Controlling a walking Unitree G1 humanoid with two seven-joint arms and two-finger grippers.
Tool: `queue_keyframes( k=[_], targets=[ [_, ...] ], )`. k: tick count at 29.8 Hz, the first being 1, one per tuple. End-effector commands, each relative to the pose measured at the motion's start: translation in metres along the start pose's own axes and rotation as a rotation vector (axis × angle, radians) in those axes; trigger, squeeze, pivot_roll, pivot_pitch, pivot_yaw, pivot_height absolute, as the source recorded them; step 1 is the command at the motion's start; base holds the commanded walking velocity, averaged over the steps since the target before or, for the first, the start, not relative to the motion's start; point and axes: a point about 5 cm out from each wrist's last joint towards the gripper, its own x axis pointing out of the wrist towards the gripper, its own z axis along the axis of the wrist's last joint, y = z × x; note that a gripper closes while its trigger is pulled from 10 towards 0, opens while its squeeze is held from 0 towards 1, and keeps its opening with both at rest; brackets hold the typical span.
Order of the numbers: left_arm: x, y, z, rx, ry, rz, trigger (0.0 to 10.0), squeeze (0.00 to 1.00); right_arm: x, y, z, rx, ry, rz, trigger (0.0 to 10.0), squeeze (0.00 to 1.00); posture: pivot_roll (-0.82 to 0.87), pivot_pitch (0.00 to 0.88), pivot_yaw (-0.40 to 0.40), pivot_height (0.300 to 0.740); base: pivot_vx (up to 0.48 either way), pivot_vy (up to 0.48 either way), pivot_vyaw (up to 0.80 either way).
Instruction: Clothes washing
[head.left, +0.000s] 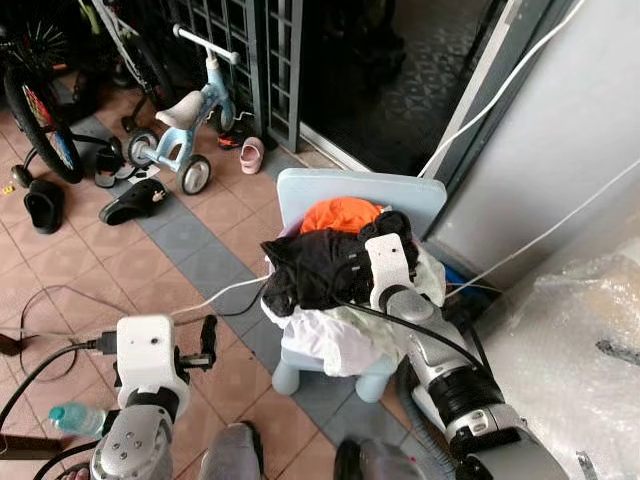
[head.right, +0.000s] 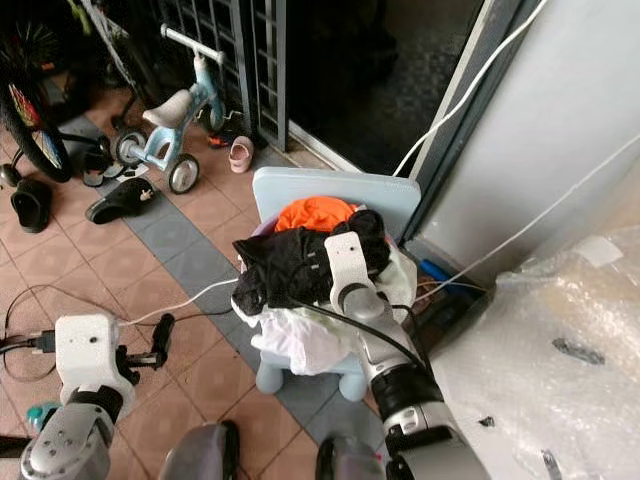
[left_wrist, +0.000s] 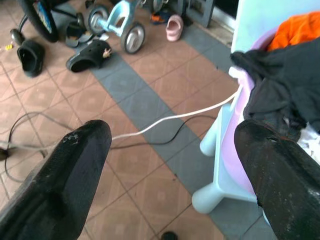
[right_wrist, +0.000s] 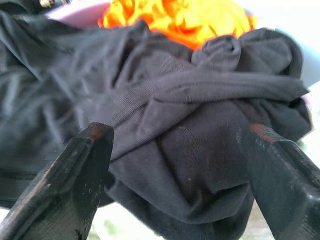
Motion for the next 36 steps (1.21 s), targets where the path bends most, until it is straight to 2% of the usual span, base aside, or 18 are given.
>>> queue_keyframes(
  k=[1, 2, 3, 4, 5, 8, 10, 14, 16, 21, 27, 36],
  targets=[
    [-0.006, -0.001, 0.002, -0.006, 0.008, 0.004, 10.0, 0.00, 0.004, 0.001, -0.001, -0.011, 0.001, -0.011, 10.0, 0.00, 0.22, 0.245, -0.085, 0.740, 0.000, 0.000, 0.00],
    [-0.006, -0.001, 0.002, -0.006, 0.008, 0.004, 10.0, 0.00, 0.004, 0.001, -0.001, -0.011, 0.001, -0.011, 10.0, 0.00, 0.22, 0.245, -0.085, 0.740, 0.000, 0.000, 0.00],
    [-0.013, -0.004, 0.003, -0.016, 0.016, 0.003, 10.0, 0.00, 0.010, 0.009, 0.002, -0.014, -0.013, 0.007, 3.2, 0.00, 0.24, 0.253, -0.096, 0.740, 0.000, 0.000, 0.00],
    [-0.013, -0.004, 0.003, -0.016, 0.016, 0.003, 10.0, 0.00, 0.010, 0.009, 0.002, -0.014, -0.013, 0.007, 3.2, 0.00, 0.24, 0.253, -0.096, 0.740, 0.000, 0.000, 0.00],
    [-0.014, -0.006, 0.003, -0.018, 0.019, 0.001, 10.0, 0.00, 0.012, 0.011, 0.003, -0.017, -0.016, 0.011, 0.5, 0.00, 0.24, 0.253, -0.096, 0.740, 0.000, 0.000, 0.00],
    [-0.016, -0.007, 0.004, -0.015, 0.022, -0.003, 10.0, 0.00, 0.014, 0.018, 0.004, -0.021, -0.017, 0.027, 0.0, 0.00, 0.25, 0.259, -0.106, 0.740, 0.000, 0.000, 0.00],
    [-0.019, -0.008, 0.005, -0.001, 0.028, -0.019, 10.0, 0.00, 0.017, 0.035, 0.004, 0.008, 0.012, 0.065, 0.0, 0.00, 0.26, 0.265, -0.110, 0.740, 0.000, 0.000, 0.00],
    [-0.020, -0.003, 0.003, 0.000, 0.041, 0.000, 10.0, 0.00, 0.018, 0.043, 0.003, 0.025, 0.034, 0.079, 0.0, 0.00, 0.26, 0.268, -0.115, 0.740, 0.000, 0.000, 0.00],
    [-0.019, -0.004, 0.005, -0.001, 0.042, 0.004, 10.0, 0.00, 0.018, 0.046, -0.001, 0.089, 0.071, 0.086, 0.0, 0.00, 0.25, 0.281, -0.117, 0.740, 0.000, 0.000, 0.00],
    [-0.018, -0.005, 0.006, 0.000, 0.042, 0.005, 10.0, 0.00, 0.017, 0.041, -0.014, 0.150, 0.137, 0.077, 0.0, 0.00, 0.25, 0.271, -0.133, 0.740, 0.000, 0.000, 0.00],
    [-0.016, -0.004, 0.006, 0.002, 0.038, 0.021, 10.0, 0.00, 0.017, 0.036, -0.018, 0.137, 0.148, 0.085, 0.0, 0.00, 0.24, 0.260, -0.146, 0.740, 0.000, 0.000, 0.00],
    [-0.003, -0.005, 0.008, 0.003, 0.014, 0.028, 10.0, 0.00, 0.019, 0.029, -0.008, 0.143, 0.098, 0.116, 0.0, 0.00, 0.23, 0.212, -0.164, 0.740, 0.000, 0.000, 0.00]
  ],
)
